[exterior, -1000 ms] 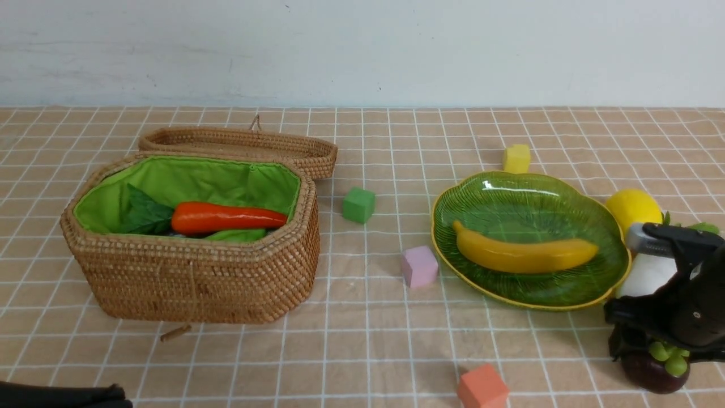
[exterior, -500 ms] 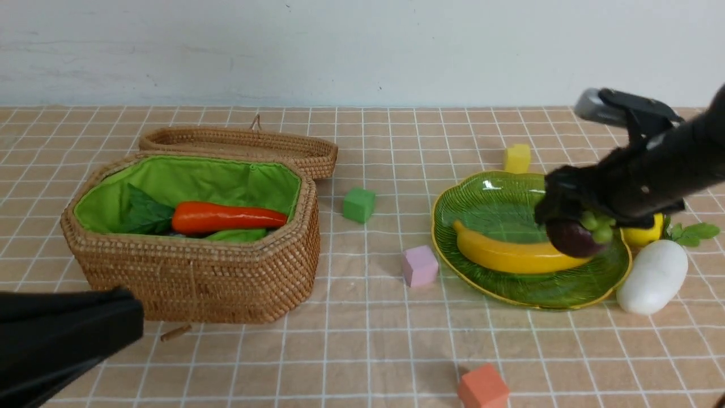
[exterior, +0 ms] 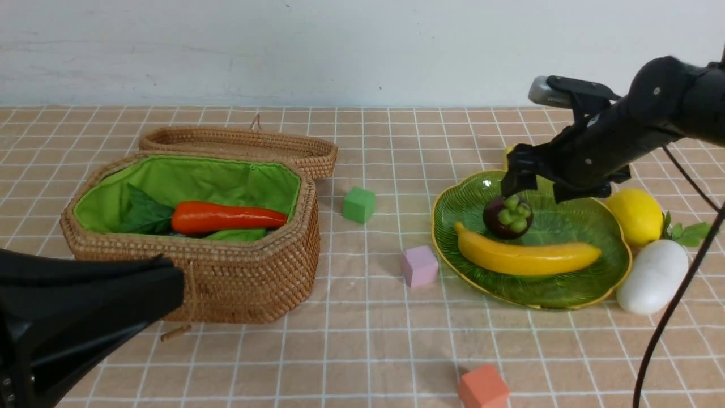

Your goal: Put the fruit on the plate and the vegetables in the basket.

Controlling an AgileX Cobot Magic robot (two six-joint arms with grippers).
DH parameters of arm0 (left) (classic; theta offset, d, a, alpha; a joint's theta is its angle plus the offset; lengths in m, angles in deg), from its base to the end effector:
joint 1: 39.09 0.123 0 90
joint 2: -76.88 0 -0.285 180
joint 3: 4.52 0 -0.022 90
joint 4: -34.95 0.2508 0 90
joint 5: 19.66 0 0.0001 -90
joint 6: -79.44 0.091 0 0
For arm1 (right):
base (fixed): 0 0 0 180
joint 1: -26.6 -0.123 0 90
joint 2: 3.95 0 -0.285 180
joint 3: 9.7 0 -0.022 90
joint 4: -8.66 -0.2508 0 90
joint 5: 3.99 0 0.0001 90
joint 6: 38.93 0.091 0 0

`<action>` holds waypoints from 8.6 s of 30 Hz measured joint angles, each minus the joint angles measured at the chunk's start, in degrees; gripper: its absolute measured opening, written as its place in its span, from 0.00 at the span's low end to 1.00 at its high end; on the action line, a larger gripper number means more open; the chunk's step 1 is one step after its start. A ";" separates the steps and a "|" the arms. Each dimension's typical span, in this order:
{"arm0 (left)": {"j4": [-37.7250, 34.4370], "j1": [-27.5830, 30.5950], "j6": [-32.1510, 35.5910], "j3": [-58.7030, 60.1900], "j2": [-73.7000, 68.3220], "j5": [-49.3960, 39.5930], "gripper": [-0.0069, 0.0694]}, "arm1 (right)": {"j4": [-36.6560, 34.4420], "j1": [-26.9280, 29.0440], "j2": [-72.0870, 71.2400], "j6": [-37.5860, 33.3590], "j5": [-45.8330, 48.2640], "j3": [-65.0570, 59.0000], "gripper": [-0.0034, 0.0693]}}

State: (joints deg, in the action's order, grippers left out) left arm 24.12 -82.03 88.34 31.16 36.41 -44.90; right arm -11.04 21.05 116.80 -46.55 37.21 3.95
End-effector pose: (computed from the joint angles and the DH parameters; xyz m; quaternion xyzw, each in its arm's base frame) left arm 0.0759 -0.0806 0.3720 0.3002 0.7106 -0.2661 0.5781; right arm 0.4366 0.0628 0.2411 -0.0163 0.9522 0.1387 0.2716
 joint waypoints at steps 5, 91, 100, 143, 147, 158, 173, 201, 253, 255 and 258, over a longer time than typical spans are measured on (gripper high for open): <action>-0.06 0.00 0.00 0.00 0.00 0.02 0.09 | 8.88 7.05 -4.51 9.51 12.12 -0.46 0.81; 33.65 0.00 -40.88 0.00 0.00 -3.79 0.14 | 20.26 -8.46 -9.64 2.14 30.68 31.91 0.06; 25.54 0.00 -33.44 0.00 0.00 -3.84 0.14 | 13.20 12.85 -8.21 7.61 16.92 3.93 0.41; 19.31 0.00 -31.92 0.00 -0.06 -8.69 0.14 | 3.90 16.03 14.08 -1.00 -6.62 5.65 0.85; 19.31 0.00 -31.82 0.00 -0.06 -8.74 0.14 | 6.06 16.03 13.51 -0.95 -5.69 5.65 0.85; 20.47 0.00 -31.58 0.00 -0.06 -8.74 0.14 | -4.06 8.59 -1.58 -5.32 3.44 5.29 0.85; 27.17 0.00 -31.47 0.00 -0.06 -8.33 0.14 | -2.37 -4.46 5.45 -7.18 -3.79 5.00 0.98; 28.67 0.00 -37.31 23.15 33.49 1.04 0.07 | 3.46 -4.46 -68.39 5.96 16.83 -44.54 0.05; 26.82 0.00 -37.51 29.30 32.42 -5.37 0.08 | 21.34 3.47 -113.51 18.49 -19.90 -91.88 0.04; 26.82 0.00 -37.51 29.30 32.42 -5.37 0.08 | 21.34 3.47 -113.51 18.49 -19.90 -91.88 0.04; 26.82 0.00 -37.51 29.30 32.42 -5.37 0.08 | 21.34 3.47 -113.51 18.51 -19.90 -91.88 0.04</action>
State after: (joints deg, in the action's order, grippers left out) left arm 50.94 -82.03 50.83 60.46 68.83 -50.27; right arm 10.30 24.52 3.29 -28.04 17.30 -87.93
